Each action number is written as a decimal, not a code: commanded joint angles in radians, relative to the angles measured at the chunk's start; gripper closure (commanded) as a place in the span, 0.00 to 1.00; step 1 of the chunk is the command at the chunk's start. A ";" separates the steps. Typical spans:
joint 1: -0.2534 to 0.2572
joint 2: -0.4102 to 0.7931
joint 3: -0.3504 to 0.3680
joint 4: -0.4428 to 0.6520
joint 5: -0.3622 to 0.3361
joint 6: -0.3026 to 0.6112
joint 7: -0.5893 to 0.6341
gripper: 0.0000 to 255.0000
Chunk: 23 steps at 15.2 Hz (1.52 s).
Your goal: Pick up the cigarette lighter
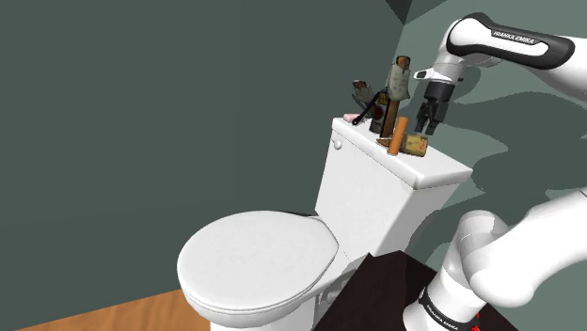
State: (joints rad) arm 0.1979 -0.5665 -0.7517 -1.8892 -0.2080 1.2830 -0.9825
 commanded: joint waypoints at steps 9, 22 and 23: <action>-0.013 -0.029 -0.011 -0.103 -0.021 0.076 -0.004 1.00; -0.001 -0.005 -0.006 -0.020 -0.006 0.015 -0.008 1.00; 0.001 0.000 -0.006 -0.003 -0.002 0.002 -0.009 1.00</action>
State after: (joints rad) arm 0.1970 -0.5707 -0.7591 -1.9080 -0.2138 1.2976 -0.9918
